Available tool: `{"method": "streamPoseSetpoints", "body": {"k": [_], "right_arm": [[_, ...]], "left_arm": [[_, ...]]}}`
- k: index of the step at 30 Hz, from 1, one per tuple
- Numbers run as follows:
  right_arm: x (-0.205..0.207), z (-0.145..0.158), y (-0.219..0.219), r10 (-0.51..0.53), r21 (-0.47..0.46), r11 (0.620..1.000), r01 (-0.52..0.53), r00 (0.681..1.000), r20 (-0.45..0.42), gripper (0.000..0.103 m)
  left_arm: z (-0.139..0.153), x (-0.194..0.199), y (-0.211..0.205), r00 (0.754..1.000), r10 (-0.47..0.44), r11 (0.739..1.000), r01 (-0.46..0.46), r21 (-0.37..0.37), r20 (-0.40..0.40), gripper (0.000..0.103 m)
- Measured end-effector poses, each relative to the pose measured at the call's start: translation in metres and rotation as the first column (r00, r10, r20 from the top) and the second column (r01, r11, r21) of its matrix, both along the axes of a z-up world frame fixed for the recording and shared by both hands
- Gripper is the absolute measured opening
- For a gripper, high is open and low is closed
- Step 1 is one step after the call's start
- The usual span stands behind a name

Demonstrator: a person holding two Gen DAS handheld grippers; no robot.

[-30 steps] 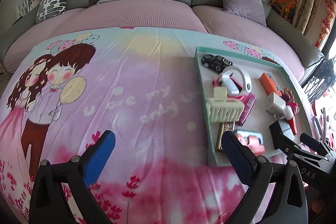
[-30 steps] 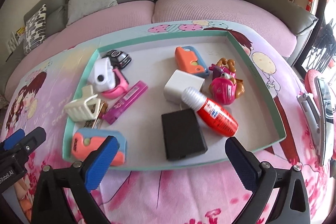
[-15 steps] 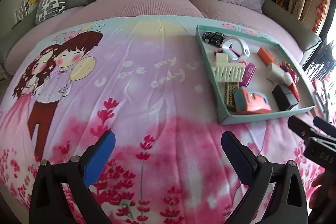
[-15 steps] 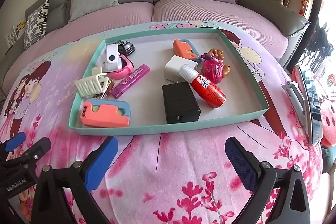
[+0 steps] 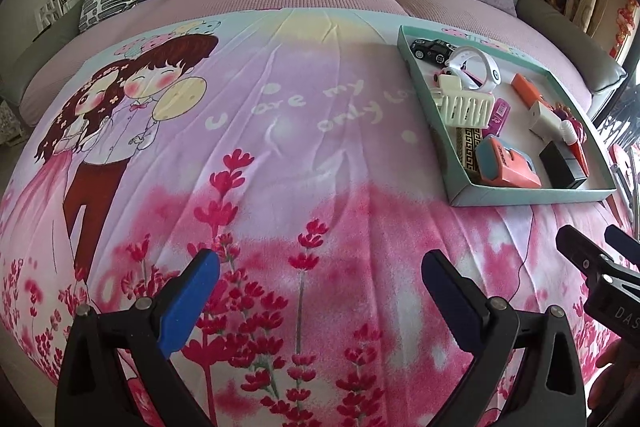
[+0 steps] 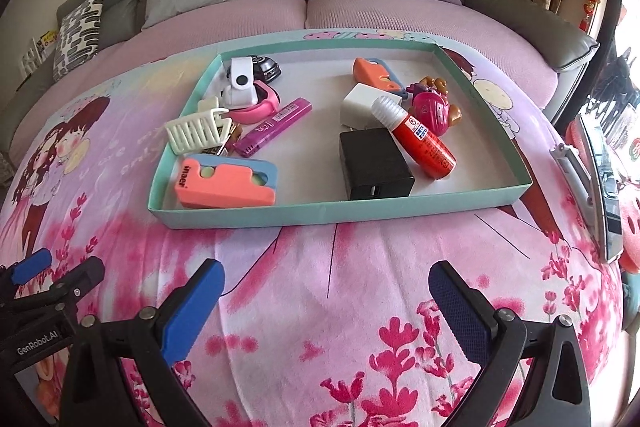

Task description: Organize rigid objects

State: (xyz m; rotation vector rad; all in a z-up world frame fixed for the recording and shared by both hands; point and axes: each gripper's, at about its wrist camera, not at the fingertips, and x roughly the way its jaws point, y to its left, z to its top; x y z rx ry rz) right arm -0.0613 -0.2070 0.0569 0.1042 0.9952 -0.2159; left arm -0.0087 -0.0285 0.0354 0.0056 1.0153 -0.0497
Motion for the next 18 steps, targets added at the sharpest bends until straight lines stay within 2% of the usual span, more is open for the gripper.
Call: {"method": "streamPoseSetpoints", "body": {"k": [18], "right_arm": [[0.001,-0.013,0.001,-0.008,0.012,1.0,0.008,1.0,-0.023,0.103]], "left_arm": [[-0.004,0.0,0.002,1.0,0.015,1.0,-0.015,0.019,-0.002,0.101]]}}
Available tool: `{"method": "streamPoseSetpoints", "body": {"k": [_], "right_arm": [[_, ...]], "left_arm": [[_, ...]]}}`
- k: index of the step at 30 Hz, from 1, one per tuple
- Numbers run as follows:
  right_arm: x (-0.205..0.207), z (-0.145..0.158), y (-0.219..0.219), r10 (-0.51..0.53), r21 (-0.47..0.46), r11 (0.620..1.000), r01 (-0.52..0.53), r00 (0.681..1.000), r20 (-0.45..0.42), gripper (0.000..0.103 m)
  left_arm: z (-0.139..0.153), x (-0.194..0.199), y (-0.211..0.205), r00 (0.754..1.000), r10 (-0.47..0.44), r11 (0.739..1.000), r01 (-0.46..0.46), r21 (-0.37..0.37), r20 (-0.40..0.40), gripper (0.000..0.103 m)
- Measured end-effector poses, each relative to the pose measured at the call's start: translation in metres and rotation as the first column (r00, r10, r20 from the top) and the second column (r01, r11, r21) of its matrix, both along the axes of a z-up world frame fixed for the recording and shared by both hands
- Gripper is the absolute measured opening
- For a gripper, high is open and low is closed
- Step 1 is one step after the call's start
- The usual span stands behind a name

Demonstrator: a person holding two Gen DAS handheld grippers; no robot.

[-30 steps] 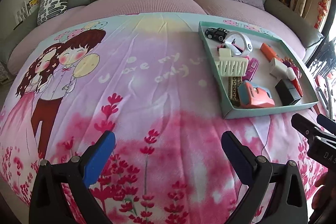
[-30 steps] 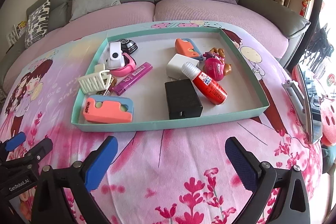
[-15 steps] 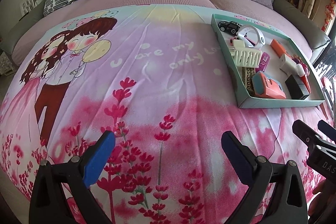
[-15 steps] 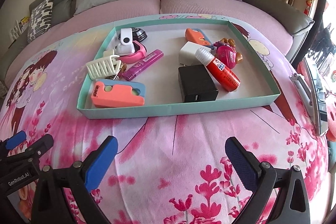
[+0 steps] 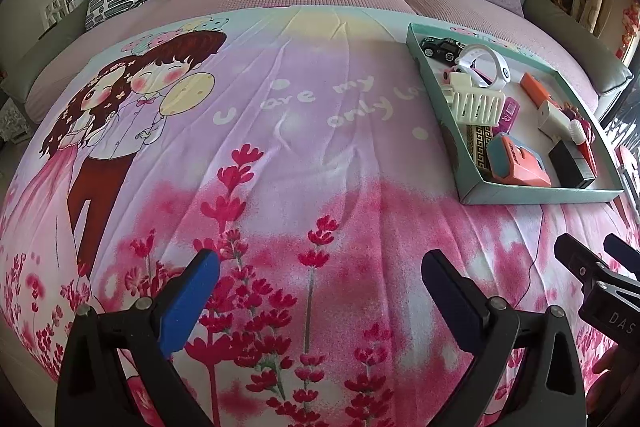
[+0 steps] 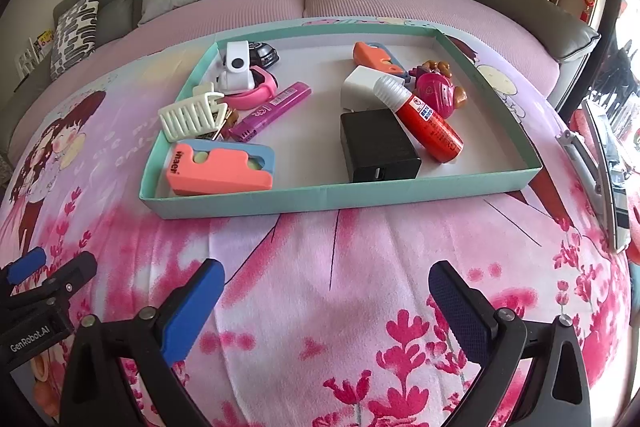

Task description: Organize rigid objects

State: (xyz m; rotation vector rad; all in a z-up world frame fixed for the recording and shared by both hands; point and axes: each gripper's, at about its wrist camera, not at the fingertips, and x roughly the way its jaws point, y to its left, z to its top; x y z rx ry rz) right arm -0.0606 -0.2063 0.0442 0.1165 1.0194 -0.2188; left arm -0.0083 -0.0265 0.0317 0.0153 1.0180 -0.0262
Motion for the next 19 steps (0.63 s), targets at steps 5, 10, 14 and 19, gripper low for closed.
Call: {"method": "streamPoseSetpoints", "body": {"k": [5,10,14,19], "right_arm": [[0.0005,-0.001,0.0001,-0.001,0.001,1.0,0.001,1.0,-0.003,0.103],[0.0017,-0.0025,-0.0002,-0.001,0.002,1.0,0.001,1.0,-0.007,0.103],[0.0017,-0.0029,-0.0003,-0.001,0.002,1.0,0.001,1.0,-0.008,0.103],[0.002,-0.0042,-0.0009,-0.001,0.003,1.0,0.001,1.0,-0.01,0.103]], "left_arm": [[-0.0003,-0.0002,-0.0028,1.0,-0.011,1.0,0.011,0.015,0.005,0.101],[-0.0001,-0.0009,-0.0046,1.0,-0.01,1.0,0.01,0.029,0.006,0.101],[0.0009,-0.0023,-0.0062,1.0,-0.01,0.999,0.01,0.036,0.012,0.101],[0.0048,-0.0056,-0.0069,0.999,-0.014,0.998,0.012,0.057,0.038,0.101]]}}
